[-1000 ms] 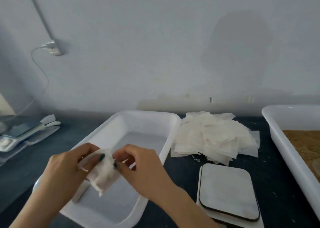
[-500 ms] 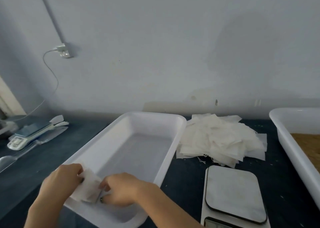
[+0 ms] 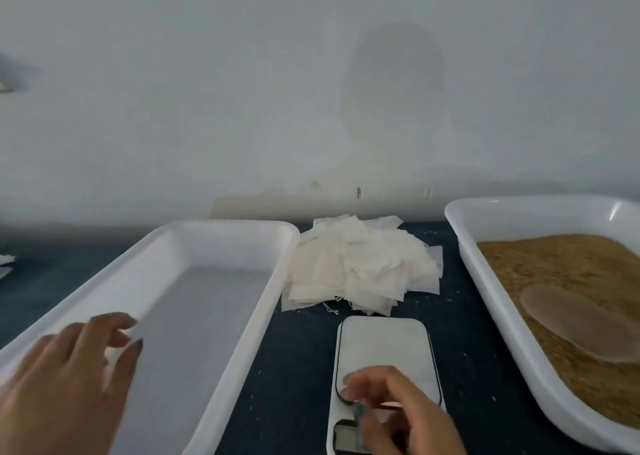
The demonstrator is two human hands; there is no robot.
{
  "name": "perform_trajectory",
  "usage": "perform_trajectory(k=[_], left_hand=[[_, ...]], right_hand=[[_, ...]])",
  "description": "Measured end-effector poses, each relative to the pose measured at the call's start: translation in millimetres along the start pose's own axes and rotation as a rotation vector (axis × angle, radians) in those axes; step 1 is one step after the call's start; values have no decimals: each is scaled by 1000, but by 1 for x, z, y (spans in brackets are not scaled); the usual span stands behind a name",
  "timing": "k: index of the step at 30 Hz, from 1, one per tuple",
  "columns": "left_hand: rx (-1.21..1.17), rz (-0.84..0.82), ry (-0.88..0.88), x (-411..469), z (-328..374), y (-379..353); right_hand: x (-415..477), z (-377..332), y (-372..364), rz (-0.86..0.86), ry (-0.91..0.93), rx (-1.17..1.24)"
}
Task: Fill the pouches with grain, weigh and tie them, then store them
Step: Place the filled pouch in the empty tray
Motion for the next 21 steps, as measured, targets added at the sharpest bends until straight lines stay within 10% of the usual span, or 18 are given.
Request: perform_trajectory(k=[5,11,21], left_hand=[[-325,-277,-448,-65,122,-55],[-136,-571,-69,-60,118,-136],[10,-572,-168,-22,117,-166]], right_hand=[[-3,64,61,160,-240,-66],[-2,69,64,3,-280,-196],[14,67,66,9,-265,-237]])
Point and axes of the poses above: each hand's wrist, its own x-axis towards the middle knuckle, its own y-axis out of the back of the hand, z = x × y, the point moved 1 cm from there along x, towards the middle knuckle, and after that the axes turned 2 degrees about z, right-handed, at the moved point
